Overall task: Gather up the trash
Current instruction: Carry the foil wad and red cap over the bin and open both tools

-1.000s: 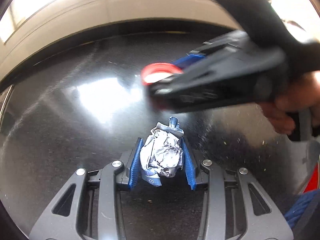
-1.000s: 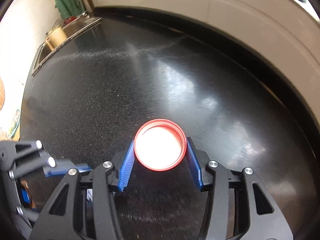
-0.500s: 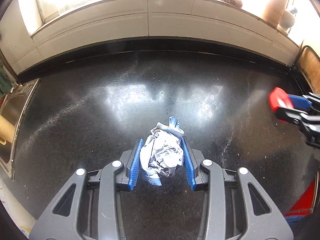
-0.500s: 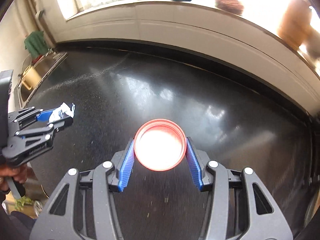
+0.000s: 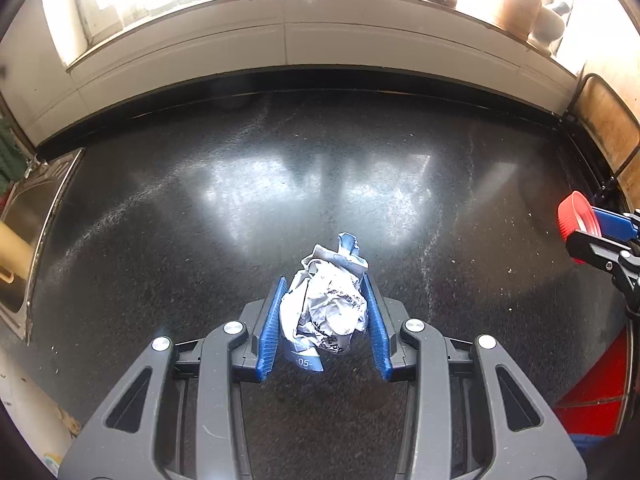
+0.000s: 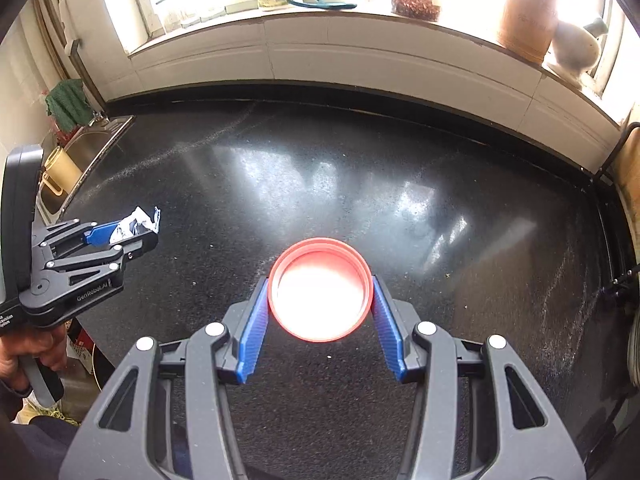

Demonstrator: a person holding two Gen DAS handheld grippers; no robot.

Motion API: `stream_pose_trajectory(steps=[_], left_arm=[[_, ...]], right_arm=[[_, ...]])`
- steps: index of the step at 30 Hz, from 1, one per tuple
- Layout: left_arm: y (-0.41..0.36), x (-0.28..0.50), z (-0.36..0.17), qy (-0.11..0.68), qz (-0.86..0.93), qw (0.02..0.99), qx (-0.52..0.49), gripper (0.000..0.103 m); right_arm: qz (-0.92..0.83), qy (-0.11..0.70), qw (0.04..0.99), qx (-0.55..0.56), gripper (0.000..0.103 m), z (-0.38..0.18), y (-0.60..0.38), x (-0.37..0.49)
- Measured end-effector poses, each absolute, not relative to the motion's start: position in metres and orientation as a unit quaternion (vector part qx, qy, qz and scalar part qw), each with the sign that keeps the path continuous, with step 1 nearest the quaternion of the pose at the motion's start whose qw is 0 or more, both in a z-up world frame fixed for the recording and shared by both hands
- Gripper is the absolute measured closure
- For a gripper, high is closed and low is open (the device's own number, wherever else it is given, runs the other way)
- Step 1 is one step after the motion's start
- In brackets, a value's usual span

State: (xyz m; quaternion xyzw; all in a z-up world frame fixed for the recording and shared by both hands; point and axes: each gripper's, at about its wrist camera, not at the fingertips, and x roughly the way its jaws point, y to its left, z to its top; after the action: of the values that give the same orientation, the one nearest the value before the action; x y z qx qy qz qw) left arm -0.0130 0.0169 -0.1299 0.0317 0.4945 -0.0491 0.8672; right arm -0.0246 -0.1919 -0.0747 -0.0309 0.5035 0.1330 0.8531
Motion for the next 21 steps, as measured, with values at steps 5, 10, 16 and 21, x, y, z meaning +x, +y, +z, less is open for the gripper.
stream_pose_trajectory(steps=[5, 10, 16, 21], left_arm=[[0.036, -0.027, -0.119, 0.488, -0.027, 0.872, 0.023, 0.065], [0.067, -0.046, -0.109, 0.48, 0.013, 0.877, 0.012, 0.065], [0.123, -0.09, -0.102, 0.472, 0.091, 0.877, -0.029, 0.065], [0.184, -0.153, -0.104, 0.47, 0.18, 0.861, -0.074, 0.065]], right_arm=[[0.148, 0.494, 0.856, -0.04, 0.054, -0.066, -0.177, -0.027], [0.188, 0.483, 0.853, -0.053, 0.054, -0.055, -0.144, -0.025], [0.278, 0.476, 0.828, -0.1, 0.054, -0.051, -0.068, -0.036], [0.372, 0.47, 0.787, -0.142, 0.054, -0.051, 0.012, -0.06]])
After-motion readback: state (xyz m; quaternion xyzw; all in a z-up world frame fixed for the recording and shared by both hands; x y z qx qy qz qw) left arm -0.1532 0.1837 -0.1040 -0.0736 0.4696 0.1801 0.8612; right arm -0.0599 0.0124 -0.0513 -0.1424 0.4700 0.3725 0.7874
